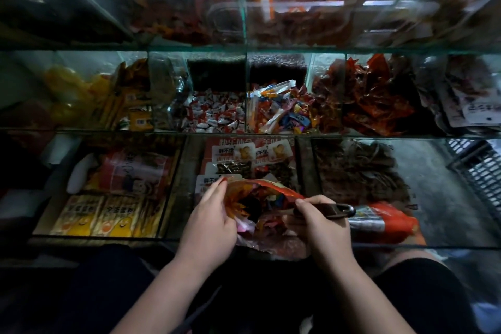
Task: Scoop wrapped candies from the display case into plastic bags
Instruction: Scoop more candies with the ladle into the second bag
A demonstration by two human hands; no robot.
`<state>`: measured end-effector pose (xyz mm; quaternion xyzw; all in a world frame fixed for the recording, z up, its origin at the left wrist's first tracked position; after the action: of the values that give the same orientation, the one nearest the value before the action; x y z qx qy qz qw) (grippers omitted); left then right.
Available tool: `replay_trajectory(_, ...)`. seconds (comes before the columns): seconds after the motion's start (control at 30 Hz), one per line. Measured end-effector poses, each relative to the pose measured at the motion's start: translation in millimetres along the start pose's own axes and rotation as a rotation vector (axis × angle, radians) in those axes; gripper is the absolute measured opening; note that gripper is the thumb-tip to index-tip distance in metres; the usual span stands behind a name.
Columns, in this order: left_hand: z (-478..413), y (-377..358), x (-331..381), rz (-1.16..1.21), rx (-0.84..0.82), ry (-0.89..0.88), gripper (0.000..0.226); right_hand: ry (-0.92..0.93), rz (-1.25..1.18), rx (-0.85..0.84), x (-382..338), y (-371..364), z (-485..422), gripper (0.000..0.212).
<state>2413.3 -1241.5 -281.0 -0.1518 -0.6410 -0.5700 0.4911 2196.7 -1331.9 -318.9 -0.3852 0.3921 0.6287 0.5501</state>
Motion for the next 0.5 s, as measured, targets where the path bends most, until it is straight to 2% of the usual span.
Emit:
replay_trajectory(0.1, 0, -2, 0, 0.009, -0.006, -0.003, 0.073, -0.093, -0.140, -0.021, 2, 6, 1, 0.025)
replay_trajectory(0.23, -1, -4, 2, -0.007, -0.004, -0.021, 0.073, -0.024, -0.092, -0.051, -2, 11, 2, 0.024)
replay_trajectory(0.3, -1, -3, 2, -0.013, 0.008, -0.028, 0.073, -0.053, -0.114, -0.063, 1, 12, 0, 0.026)
replay_trajectory(0.4, -1, 0, 1, -0.019, 0.025, -0.028, 0.071, -0.115, -0.166, -0.026, 8, 15, -3, 0.020)
replay_trajectory(0.5, -2, 0, 4, -0.004, 0.015, -0.032, 0.069, -0.105, -0.206, -0.015, 5, 21, -3, 0.030)
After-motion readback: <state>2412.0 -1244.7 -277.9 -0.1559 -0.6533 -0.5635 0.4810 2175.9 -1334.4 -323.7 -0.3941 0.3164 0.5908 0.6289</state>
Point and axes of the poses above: each hand's wrist, its own z-axis away from the middle knuckle, its own y-axis out of the back of the hand, x = y × z, the point moved 7 cm from there along -z, towards the middle knuckle, and after that the axes turned 8 degrees about z, right-handed, at the moved point
